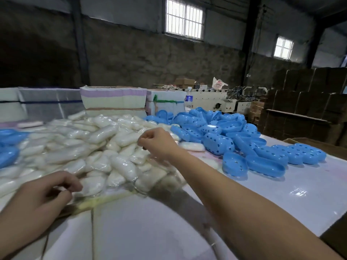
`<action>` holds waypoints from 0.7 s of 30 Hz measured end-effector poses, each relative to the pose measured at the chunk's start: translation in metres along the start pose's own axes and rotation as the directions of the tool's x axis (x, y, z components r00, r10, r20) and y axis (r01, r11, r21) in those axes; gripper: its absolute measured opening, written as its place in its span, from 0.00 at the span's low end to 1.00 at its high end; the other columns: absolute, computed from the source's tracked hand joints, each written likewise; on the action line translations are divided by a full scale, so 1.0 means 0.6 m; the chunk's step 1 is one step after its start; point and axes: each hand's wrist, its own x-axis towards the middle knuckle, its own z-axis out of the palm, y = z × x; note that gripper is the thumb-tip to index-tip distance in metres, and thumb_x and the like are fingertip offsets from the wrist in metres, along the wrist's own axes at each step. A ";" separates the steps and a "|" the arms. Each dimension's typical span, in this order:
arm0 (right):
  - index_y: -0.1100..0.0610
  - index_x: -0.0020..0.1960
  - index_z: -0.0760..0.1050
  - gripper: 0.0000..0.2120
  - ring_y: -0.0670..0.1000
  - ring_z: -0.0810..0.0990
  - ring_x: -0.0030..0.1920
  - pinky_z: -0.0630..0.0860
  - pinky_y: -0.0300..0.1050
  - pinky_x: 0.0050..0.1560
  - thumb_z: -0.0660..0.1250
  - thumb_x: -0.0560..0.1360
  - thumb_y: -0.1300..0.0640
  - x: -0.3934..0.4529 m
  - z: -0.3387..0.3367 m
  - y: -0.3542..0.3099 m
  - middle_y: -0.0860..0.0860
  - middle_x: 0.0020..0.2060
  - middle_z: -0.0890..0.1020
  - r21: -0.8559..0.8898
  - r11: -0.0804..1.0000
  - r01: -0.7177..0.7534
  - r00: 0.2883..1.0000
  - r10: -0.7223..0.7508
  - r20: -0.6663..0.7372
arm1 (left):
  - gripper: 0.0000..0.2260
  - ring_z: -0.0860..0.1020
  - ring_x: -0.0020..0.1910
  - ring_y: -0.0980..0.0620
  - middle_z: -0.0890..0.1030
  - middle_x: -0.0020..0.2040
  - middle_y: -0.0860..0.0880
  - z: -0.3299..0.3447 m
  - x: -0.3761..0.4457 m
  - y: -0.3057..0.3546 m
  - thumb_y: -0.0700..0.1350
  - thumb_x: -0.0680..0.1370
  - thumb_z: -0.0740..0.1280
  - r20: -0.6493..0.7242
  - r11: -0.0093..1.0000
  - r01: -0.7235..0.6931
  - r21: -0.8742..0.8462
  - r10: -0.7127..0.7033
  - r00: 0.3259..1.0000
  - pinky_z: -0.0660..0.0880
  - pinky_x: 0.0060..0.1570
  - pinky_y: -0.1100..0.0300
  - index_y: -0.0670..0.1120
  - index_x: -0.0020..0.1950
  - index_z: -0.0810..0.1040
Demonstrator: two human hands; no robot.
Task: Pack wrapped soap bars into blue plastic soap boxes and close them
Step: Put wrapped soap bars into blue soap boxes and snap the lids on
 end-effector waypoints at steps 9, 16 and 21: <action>0.48 0.42 0.82 0.06 0.45 0.80 0.42 0.76 0.45 0.44 0.66 0.70 0.53 -0.057 0.204 -0.103 0.44 0.36 0.83 0.102 0.984 0.143 0.985 -0.152 0.086 | 0.13 0.80 0.36 0.59 0.83 0.35 0.56 -0.036 -0.008 0.153 0.34 0.72 0.68 -0.220 0.994 0.109 -0.032 -0.113 0.969 0.73 0.35 0.69 0.51 0.36 0.81; 0.48 0.42 0.83 0.08 0.46 0.78 0.38 0.77 0.48 0.45 0.67 0.70 0.59 -0.067 0.212 -0.096 0.45 0.31 0.80 0.067 0.956 0.284 0.955 -0.288 0.065 | 0.08 0.79 0.38 0.60 0.82 0.36 0.55 -0.051 -0.005 0.135 0.39 0.75 0.68 -0.284 0.981 0.192 0.011 -0.181 0.941 0.75 0.37 0.66 0.53 0.42 0.81; 0.47 0.41 0.82 0.09 0.36 0.74 0.36 0.68 0.30 0.38 0.68 0.69 0.60 -0.080 0.214 -0.100 0.40 0.32 0.79 0.098 0.920 0.378 0.911 -0.389 0.137 | 0.07 0.78 0.38 0.57 0.81 0.37 0.58 -0.088 0.014 0.105 0.43 0.75 0.68 -0.412 0.959 0.277 0.053 -0.232 0.881 0.77 0.42 0.55 0.55 0.41 0.77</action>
